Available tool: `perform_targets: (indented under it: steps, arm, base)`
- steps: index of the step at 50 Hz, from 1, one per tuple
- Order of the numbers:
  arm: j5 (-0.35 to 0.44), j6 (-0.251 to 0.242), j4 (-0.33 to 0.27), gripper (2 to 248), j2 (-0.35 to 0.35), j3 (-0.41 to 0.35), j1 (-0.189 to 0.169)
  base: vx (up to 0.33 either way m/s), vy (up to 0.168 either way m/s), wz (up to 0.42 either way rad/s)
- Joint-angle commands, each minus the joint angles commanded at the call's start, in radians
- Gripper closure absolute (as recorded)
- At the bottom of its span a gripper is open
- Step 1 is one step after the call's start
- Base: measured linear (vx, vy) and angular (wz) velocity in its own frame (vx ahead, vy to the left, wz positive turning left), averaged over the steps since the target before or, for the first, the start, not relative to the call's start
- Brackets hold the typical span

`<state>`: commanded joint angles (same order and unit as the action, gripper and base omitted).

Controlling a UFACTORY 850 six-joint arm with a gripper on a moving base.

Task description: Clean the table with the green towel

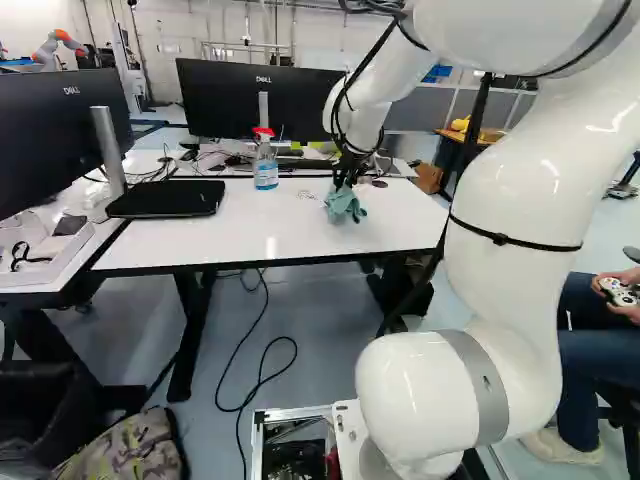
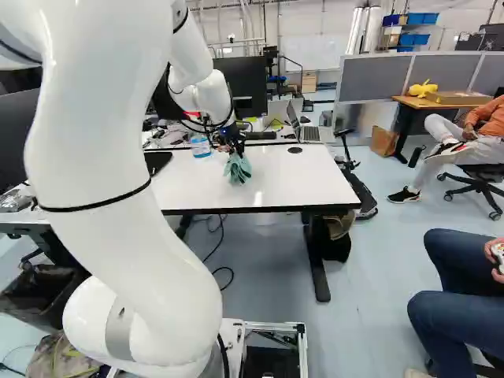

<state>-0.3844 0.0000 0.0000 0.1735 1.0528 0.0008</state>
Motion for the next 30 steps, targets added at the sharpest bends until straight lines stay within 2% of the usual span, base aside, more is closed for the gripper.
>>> perform_targets:
  steps: [12,30]
  arm:
    - [-0.038,0.000,0.000,213,-0.039,-0.011,0.009]
    - [-0.021,0.000,0.000,213,-0.011,0.020,0.008]
  base:
    - [0.000,0.000,0.000]
    - [0.000,0.000,0.000]
